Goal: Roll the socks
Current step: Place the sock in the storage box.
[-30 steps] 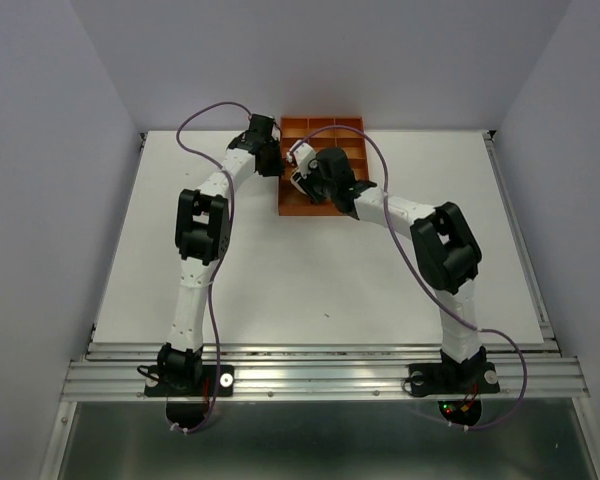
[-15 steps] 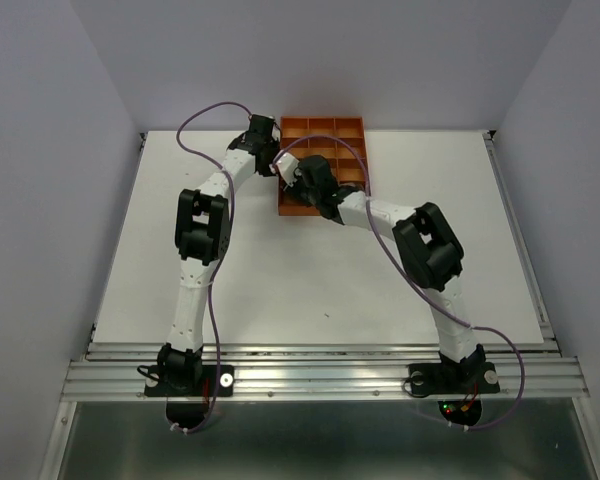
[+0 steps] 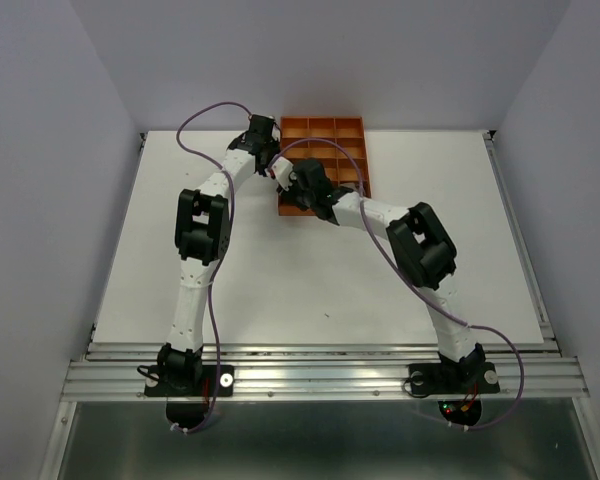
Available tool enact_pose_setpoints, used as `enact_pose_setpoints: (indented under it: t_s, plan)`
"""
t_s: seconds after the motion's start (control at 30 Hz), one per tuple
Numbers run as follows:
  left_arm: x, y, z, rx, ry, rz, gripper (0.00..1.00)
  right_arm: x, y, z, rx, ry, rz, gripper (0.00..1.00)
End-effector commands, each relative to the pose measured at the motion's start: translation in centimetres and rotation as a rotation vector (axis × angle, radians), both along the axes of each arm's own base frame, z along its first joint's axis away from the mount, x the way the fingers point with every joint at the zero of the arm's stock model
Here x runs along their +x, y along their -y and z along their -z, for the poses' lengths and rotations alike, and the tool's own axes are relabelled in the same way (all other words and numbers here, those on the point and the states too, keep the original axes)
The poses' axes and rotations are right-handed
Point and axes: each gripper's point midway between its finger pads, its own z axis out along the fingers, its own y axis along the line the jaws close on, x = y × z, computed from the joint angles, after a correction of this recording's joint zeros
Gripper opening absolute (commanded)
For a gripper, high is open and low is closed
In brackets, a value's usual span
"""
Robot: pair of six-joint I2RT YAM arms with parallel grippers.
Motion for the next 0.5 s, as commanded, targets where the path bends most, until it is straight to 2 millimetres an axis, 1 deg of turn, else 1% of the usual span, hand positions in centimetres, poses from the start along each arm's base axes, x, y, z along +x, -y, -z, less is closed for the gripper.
enact_pose_setpoints:
  t_s: [0.0, 0.07, 0.13, 0.17, 0.2, 0.23, 0.27, 0.33, 0.43, 0.47]
  plan:
    - [0.1, 1.4, -0.3, -0.051, 0.017, 0.011, 0.05, -4.3, -0.9, 5.6, -0.016, -0.241, -0.066, 0.01]
    - [0.1, 1.4, -0.4, -0.054, 0.016, 0.013, 0.05, -5.4, -1.4, 6.1, 0.019, -0.298, -0.081, 0.01]
    - [0.1, 1.3, -0.3, -0.056, 0.014, 0.013, 0.05, -5.9, -1.4, 6.4, 0.044, -0.343, -0.084, 0.01]
    - [0.1, 1.3, -0.2, -0.056, 0.014, 0.013, 0.05, -6.5, -1.3, 6.6, 0.072, -0.402, -0.080, 0.01]
    - [0.2, 1.2, -0.3, -0.058, 0.013, 0.009, 0.05, -6.0, -1.1, 6.0, 0.101, -0.421, -0.069, 0.01]
    - [0.2, 1.2, -0.3, -0.059, 0.012, 0.008, 0.05, -6.0, -1.0, 5.6, 0.128, -0.447, -0.055, 0.01]
    - [0.2, 1.2, -0.1, -0.059, 0.009, 0.005, 0.05, -6.5, -0.8, 5.7, 0.146, -0.501, -0.042, 0.01]
    - [0.2, 1.3, -0.1, -0.065, 0.010, 0.008, 0.05, -6.1, -0.8, 4.8, 0.188, -0.532, -0.038, 0.01]
    - [0.2, 1.3, -0.1, -0.069, 0.010, 0.009, 0.04, -6.4, -0.4, 5.3, 0.165, -0.564, -0.015, 0.01]
    - [0.2, 1.4, -0.1, -0.070, 0.010, 0.011, 0.04, -6.7, -0.3, 5.9, 0.151, -0.598, -0.006, 0.01]
